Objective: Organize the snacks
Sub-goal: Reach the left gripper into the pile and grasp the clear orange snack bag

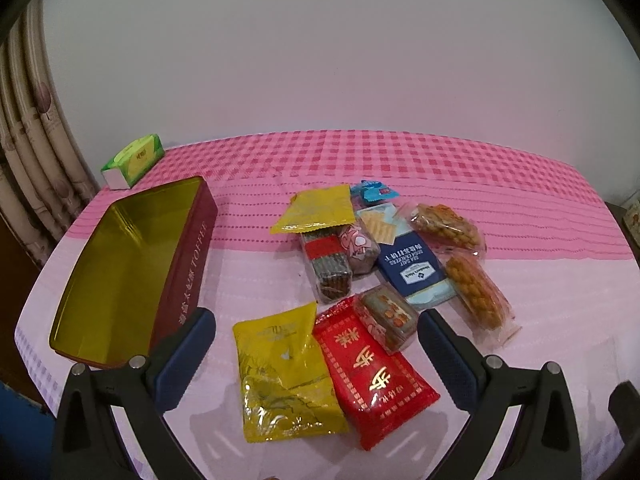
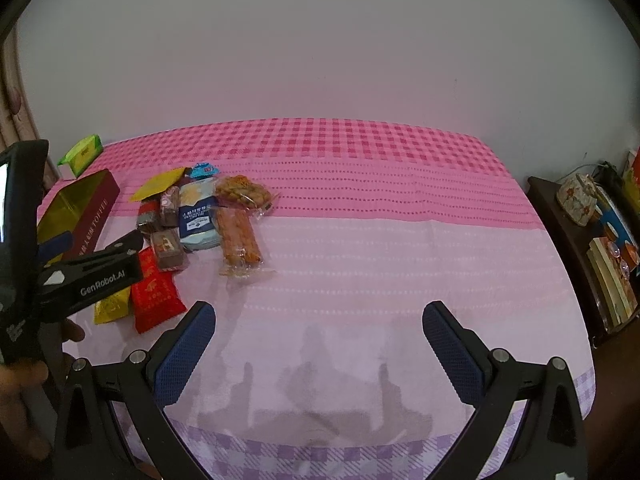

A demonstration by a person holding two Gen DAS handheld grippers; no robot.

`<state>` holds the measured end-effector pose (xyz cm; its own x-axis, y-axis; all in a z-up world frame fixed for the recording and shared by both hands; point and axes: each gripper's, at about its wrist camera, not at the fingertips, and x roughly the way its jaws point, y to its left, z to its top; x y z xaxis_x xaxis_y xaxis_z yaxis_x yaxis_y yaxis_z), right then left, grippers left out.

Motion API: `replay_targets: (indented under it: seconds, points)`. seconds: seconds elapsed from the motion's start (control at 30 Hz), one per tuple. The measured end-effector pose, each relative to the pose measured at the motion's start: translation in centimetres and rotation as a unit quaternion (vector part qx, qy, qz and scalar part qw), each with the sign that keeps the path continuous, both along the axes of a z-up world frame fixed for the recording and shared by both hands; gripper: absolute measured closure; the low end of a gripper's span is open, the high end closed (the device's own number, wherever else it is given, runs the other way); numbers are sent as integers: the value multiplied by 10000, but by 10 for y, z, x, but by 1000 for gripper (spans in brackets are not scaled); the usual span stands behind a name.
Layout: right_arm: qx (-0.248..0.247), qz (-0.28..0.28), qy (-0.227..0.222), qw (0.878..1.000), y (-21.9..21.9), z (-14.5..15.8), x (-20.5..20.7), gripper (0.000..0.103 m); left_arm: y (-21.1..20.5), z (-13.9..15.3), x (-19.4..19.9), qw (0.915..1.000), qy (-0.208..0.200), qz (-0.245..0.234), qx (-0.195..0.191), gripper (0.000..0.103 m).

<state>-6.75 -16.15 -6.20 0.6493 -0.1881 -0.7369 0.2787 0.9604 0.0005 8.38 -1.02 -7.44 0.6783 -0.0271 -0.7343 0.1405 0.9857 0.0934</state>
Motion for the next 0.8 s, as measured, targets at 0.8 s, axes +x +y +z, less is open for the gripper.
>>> replay_targets:
  seconds: [0.8]
  points:
    - [324, -340, 106, 9988, -41, -8, 0, 0, -79, -17, 34, 9853, 721, -1350, -757, 16]
